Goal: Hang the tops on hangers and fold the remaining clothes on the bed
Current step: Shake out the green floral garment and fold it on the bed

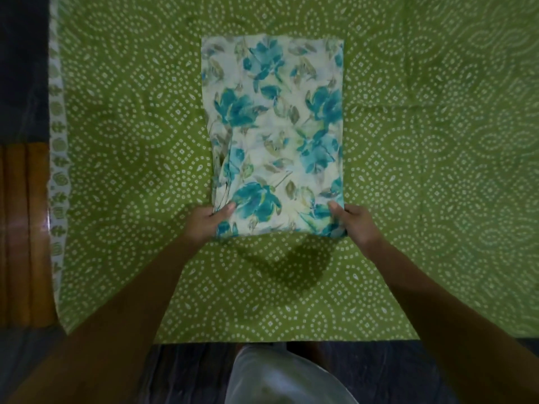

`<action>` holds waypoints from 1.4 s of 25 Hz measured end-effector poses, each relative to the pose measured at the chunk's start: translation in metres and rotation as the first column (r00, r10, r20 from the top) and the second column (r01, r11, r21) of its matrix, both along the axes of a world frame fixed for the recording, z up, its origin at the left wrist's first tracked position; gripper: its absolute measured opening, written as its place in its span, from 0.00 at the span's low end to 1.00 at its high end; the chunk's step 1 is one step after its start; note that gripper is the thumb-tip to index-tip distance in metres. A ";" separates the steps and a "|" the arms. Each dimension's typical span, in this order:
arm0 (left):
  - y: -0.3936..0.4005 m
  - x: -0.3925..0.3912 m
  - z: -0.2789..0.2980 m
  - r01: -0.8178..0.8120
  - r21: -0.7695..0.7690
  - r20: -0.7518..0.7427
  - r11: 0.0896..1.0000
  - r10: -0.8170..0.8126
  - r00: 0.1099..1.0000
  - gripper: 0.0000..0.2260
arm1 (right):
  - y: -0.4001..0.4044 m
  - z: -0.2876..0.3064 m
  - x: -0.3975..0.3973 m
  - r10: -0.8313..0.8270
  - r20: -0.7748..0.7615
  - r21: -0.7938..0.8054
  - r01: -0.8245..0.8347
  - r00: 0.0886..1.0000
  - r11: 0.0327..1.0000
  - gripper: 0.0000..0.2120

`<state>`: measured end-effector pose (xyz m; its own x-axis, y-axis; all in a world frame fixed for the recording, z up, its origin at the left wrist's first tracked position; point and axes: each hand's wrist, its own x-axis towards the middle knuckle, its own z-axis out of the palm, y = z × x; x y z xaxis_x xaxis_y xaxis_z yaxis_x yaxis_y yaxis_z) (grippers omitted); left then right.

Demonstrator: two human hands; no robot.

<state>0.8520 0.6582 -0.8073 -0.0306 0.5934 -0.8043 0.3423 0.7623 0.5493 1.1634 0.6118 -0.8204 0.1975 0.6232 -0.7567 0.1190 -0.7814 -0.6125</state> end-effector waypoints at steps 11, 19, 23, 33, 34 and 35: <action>-0.041 -0.007 0.010 0.112 0.027 -0.092 0.993 -0.109 0.990 0.05 | -0.043 0.013 -0.010 0.146 0.004 -0.039 -0.145 0.989 0.989 0.15; -0.051 -0.011 0.001 0.222 -0.046 -0.357 0.974 -0.223 0.907 0.17 | -0.055 0.006 -0.010 0.284 -0.006 -0.167 -0.281 0.959 0.945 0.09; -0.026 -0.013 0.016 0.868 0.312 -0.846 0.387 -0.301 0.439 0.16 | -0.034 0.015 0.004 0.493 0.574 0.022 -0.614 0.654 0.789 0.20; 0.112 -0.026 -0.035 0.753 -0.019 -0.812 -0.658 -0.430 -0.396 0.56 | 0.078 -0.034 0.031 0.357 0.878 -0.188 -0.916 -0.318 -0.354 0.41; 0.113 -0.028 -0.041 0.759 0.031 -0.816 -0.650 -0.455 -0.356 0.53 | 0.082 -0.036 0.033 0.371 0.877 -0.169 -0.919 -0.306 -0.357 0.41; 0.114 -0.027 -0.044 0.763 0.088 -0.824 -0.640 -0.478 -0.305 0.49 | 0.085 -0.038 0.034 0.414 0.866 -0.131 -0.926 -0.281 -0.353 0.41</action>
<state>0.8248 0.7720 -0.8514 0.9202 0.1192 -0.3728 0.1648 -0.9819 0.0929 1.1973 0.6964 -0.8589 -0.8228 0.4966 -0.2765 0.5366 0.8390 -0.0901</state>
